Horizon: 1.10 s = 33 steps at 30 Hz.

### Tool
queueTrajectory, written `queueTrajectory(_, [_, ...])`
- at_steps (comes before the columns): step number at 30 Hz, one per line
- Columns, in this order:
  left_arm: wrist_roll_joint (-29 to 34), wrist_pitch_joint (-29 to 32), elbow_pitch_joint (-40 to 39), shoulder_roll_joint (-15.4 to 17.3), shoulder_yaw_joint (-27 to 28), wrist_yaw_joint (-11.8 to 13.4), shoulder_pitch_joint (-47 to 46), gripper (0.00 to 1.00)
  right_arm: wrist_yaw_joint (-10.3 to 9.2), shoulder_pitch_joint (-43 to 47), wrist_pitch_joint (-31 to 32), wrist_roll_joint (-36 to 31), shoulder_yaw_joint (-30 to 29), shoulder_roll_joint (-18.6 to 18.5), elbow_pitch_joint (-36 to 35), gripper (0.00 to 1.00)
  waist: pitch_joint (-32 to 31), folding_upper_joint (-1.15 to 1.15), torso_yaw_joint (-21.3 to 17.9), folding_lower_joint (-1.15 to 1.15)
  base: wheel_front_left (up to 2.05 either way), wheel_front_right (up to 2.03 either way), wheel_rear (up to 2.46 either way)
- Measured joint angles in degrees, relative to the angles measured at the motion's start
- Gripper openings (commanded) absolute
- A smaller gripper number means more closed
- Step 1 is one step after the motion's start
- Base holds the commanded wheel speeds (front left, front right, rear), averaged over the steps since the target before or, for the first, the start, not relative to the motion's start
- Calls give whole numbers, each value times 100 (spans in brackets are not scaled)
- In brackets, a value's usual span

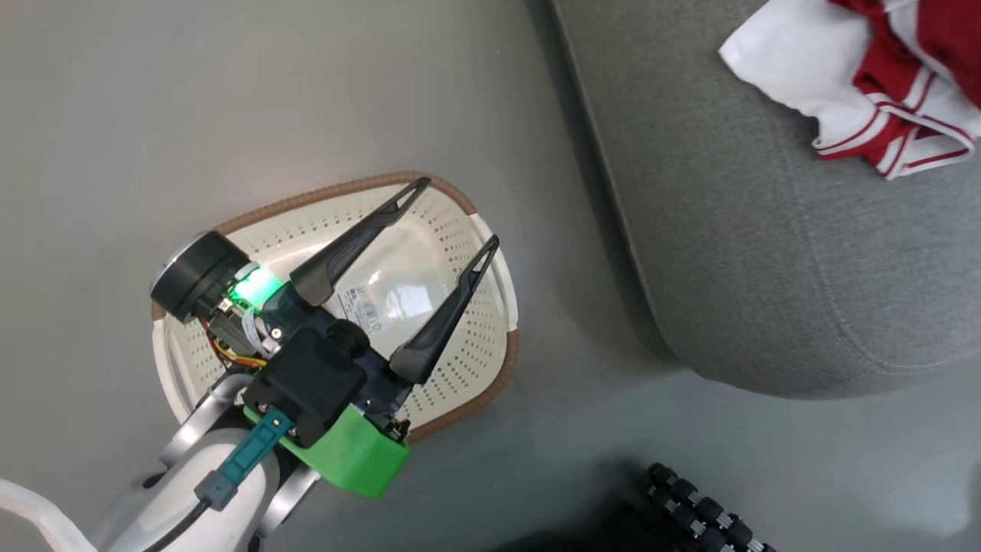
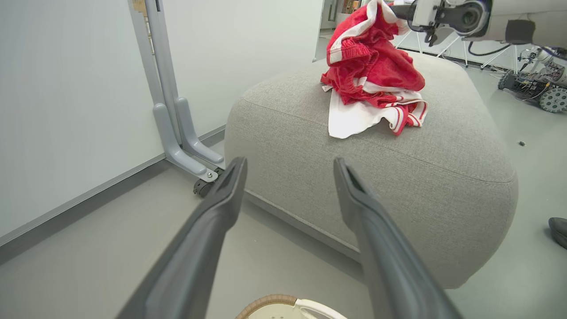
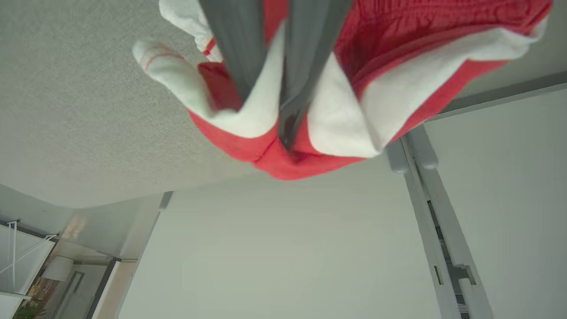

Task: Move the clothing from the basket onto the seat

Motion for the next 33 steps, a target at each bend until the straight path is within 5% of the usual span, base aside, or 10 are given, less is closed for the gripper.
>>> queueTrajectory(6, [-2, -40, 85, 44, 15, 1, -89, 100, 0, 249, -380, 190, -118, 224, 790, 0, 260, 0, 217, 0, 0, 0, 0])
queueTrajectory(7, [-7, -43, 107, 51, 20, 4, -88, 100, 0, 272, -430, 211, -124, 250, 831, 7, 266, 0, 237, 0, 0, 0, 0])
queueTrajectory(9, [-44, -71, 156, 64, 35, 47, -83, 100, 0, 394, -516, 212, -101, 314, 853, 56, 225, 0, 257, 0, 0, 0, 0])
queueTrajectory(10, [-55, -98, 172, 63, 35, 54, -77, 100, 1, 461, -533, 212, -113, 324, 860, 98, 198, 0, 261, 0, 0, 0, 0])
queueTrajectory(22, [-260, -427, 522, -126, 33, 391, 428, 100, 0, 1933, -578, -186, -535, 786, -103, 100, -683, 0, 152, -1, 0, 0, 0])
queueTrajectory(33, [-584, -955, 1082, -366, 493, 989, 861, 100, 0, 3764, -579, -917, -762, 1672, -1987, 100, -1733, 0, 232, -1, 0, 0, 0])
